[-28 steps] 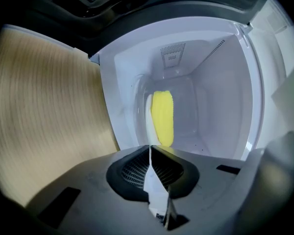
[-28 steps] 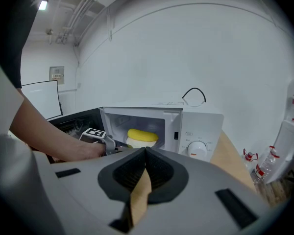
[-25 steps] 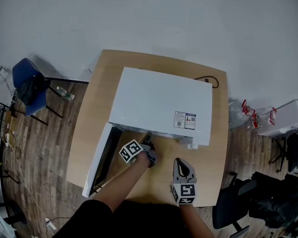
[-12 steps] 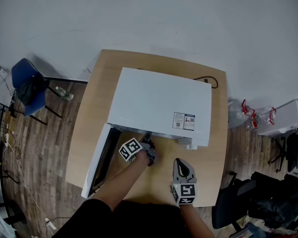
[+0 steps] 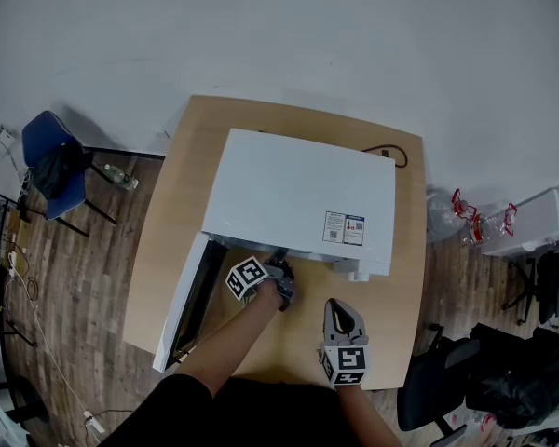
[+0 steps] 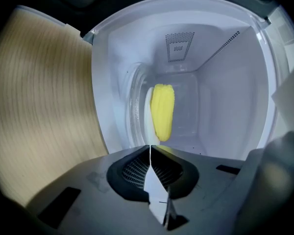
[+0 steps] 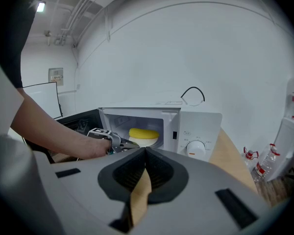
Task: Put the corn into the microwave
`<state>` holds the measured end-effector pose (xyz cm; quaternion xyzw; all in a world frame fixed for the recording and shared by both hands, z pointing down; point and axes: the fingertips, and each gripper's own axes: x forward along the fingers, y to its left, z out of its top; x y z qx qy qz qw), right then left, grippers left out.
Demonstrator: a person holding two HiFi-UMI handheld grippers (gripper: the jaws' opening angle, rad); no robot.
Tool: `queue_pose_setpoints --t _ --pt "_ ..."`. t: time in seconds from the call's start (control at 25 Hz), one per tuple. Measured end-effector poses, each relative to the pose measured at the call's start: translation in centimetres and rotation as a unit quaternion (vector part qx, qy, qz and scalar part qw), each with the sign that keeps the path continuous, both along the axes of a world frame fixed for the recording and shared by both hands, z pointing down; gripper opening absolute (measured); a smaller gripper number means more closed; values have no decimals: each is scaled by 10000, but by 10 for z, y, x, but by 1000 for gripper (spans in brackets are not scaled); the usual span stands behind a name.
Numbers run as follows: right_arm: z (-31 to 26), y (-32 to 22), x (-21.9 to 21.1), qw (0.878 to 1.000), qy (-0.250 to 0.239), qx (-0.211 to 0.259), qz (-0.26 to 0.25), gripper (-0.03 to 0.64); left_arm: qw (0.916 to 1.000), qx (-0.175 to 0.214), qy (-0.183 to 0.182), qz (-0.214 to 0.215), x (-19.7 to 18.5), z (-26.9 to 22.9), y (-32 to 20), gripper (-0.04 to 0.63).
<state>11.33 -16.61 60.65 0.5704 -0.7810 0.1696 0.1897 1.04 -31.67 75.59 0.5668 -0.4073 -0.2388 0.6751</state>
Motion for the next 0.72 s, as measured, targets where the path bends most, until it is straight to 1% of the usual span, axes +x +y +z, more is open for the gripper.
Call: queue_pose_setpoints --t 0.12,0.24,0.4,0.72 --pt "-2 0 2 10000 3 25 41 60 10000 -1 75 -39 0 0 0 18" --pt "-5 0 4 9999 5 66 95 59 9999 74 82 18 -1 -5 3 18" --pt "-10 4 5 9998 -10 119 161 60 9997 123 180 52 -1 -14 14 18" --pt "-25 22 -4 9992 -95 267 284 60 9979 447 77 460 -1 -53 62 18"
